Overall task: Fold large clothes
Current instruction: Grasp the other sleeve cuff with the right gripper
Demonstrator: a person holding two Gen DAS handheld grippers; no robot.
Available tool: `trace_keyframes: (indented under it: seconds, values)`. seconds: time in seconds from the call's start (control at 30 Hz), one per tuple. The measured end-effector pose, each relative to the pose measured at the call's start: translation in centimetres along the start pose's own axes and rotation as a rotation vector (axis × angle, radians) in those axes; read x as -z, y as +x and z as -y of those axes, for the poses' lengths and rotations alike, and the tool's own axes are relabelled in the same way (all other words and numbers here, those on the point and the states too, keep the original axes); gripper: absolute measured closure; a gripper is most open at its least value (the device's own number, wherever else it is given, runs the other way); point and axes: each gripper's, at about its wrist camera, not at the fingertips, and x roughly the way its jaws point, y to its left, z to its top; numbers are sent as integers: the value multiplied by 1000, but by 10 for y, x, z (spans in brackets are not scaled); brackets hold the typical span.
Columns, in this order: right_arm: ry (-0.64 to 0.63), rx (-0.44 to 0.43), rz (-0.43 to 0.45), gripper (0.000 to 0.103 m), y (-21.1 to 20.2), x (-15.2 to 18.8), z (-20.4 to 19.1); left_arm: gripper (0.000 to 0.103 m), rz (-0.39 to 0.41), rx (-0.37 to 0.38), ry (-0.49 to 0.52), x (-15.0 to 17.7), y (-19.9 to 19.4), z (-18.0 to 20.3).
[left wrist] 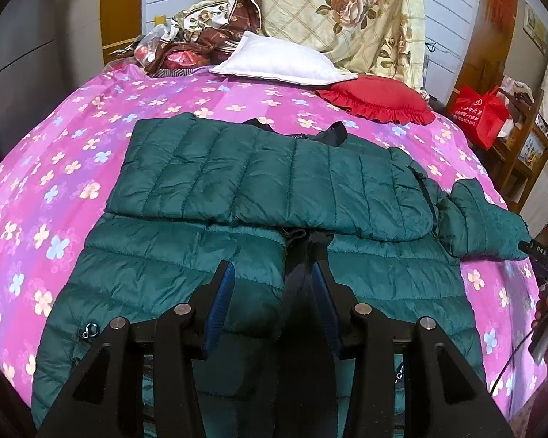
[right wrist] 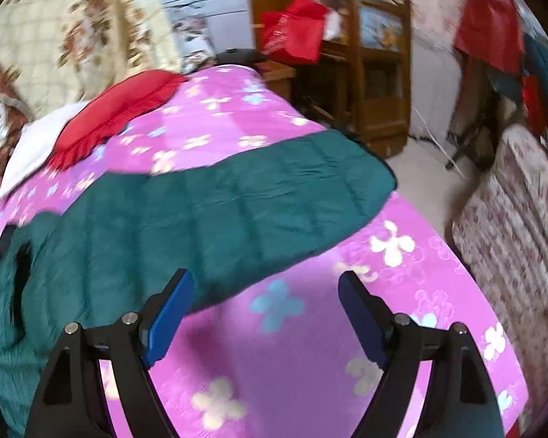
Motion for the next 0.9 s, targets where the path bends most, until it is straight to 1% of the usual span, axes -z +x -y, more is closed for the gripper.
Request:
trace_keyframes:
  seconds: [0.1,0.17,0.27,0.33,0.4,0.5,0.63,0.73,0.77,0.8,0.83,0.9]
  values:
    - [72,13,-1,18,13,-11,23,77,-7,-1,-8,-1,3,-2]
    - [114,35,2,18,23,-20,39,77,-17,0,-14,-2,6,-3]
    - [151,68,-11,18,38,-30,56,77,-27,2,-15,-1,11,-2]
    - [177,92,-26,18,49,-33,67,77,-33,4,3,0,15,2]
    - [218,90,-31,18,60,-36,78,77,-37,-7,32,1,18,7]
    - [233,93,-41,18,74,-40,83,77,-42,-18,54,1,21,11]
    - [222,117,-26,18,84,-47,80,77,-43,-17,50,0,24,9]
    - [210,112,-24,19,90,-54,76,77,-50,-24,42,-1,26,6]
    - [197,120,-20,23,92,-55,74,77,-52,-26,37,-2,27,4]
    - [187,126,-15,35,93,-56,72,77,-53,-27,32,-3,28,2]
    - [179,128,-10,42,92,-57,70,77,-53,-29,26,-3,28,-1]
    - [173,120,-7,66,92,-59,68,77,-50,-31,17,-4,28,-5]
